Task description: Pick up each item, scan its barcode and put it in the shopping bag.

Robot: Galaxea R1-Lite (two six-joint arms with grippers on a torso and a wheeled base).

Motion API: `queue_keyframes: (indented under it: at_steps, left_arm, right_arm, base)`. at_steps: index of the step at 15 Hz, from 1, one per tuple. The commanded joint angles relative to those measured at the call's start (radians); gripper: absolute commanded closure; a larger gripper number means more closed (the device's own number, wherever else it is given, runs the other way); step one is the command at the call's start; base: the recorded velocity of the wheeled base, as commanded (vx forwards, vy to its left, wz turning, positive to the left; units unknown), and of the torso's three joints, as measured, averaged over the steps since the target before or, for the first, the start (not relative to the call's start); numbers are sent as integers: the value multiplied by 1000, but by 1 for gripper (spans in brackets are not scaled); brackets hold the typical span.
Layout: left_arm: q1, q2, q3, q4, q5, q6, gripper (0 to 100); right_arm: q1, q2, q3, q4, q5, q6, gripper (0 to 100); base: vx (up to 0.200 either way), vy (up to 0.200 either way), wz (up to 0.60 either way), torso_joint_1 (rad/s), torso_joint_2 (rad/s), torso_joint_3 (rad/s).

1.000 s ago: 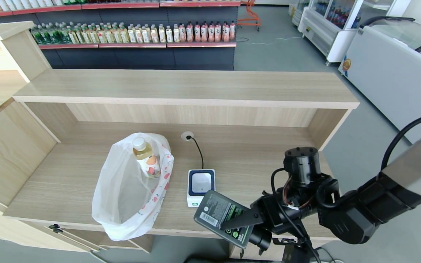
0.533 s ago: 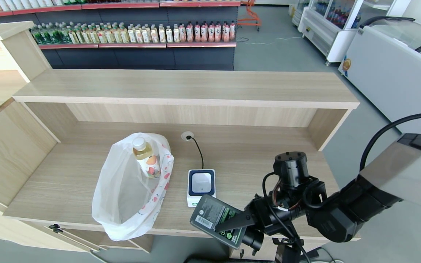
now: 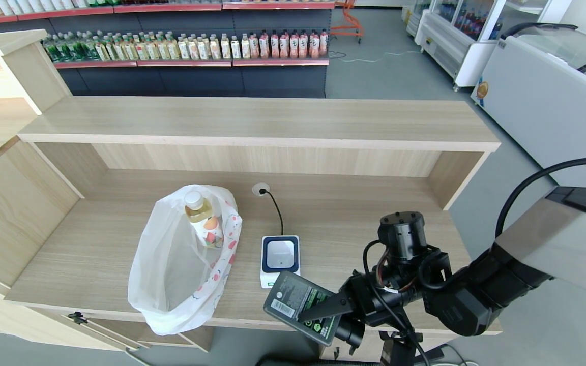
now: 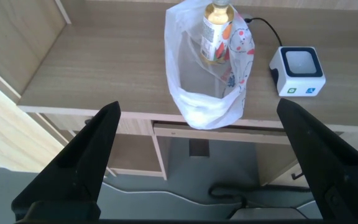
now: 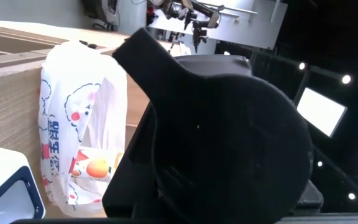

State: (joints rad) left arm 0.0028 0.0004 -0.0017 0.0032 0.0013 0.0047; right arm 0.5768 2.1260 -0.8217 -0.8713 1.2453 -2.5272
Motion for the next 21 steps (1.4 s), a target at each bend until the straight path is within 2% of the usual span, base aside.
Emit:
queue_keyframes:
  at_steps: [1, 9, 12, 14, 15, 16, 18, 19, 20, 21]
  left_arm:
    - [0, 0, 0, 0, 0, 0, 0]
    - [0, 0, 0, 0, 0, 0, 0]
    - [0, 0, 0, 0, 0, 0, 0]
    - [0, 0, 0, 0, 0, 0, 0]
    - [0, 0, 0, 0, 0, 0, 0]
    - [0, 0, 0, 0, 0, 0, 0]
    - [0, 0, 0, 0, 0, 0, 0]
    - [0, 0, 0, 0, 0, 0, 0]
    - [0, 0, 0, 0, 0, 0, 0]
    - [0, 0, 0, 0, 0, 0, 0]
  right_arm:
    - [0, -4, -1, 0, 0, 1, 100]
    - [-2, -20, 16, 2, 0, 1, 100]
    - [-25, -167, 98, 2, -9, 56, 100]
    - [-55, -363, 157, 20, -50, 254, 100]
    - [-80, -475, 184, 29, -93, 424, 100]
    - [-106, -560, 210, 28, -185, 594, 100]
    - [-137, -689, 223, 17, -527, 924, 100]
    - [-152, -739, 236, 0, -672, 1036, 100]
    - [-183, -775, 286, 3, -708, 1108, 100]
    - [-216, -785, 332, -2, -699, 1193, 100]
  base:
    - [0, 0, 0, 0, 0, 0]
    - [0, 0, 0, 0, 0, 0]
    - [0, 0, 0, 0, 0, 0]
    - [0, 0, 0, 0, 0, 0]
    - [0, 0, 0, 0, 0, 0]
    - [0, 0, 0, 0, 0, 0]
    - [0, 0, 0, 0, 0, 0]
    - [0, 0, 0, 0, 0, 0]
    - [0, 0, 0, 0, 0, 0]
    - [0, 0, 0, 0, 0, 0]
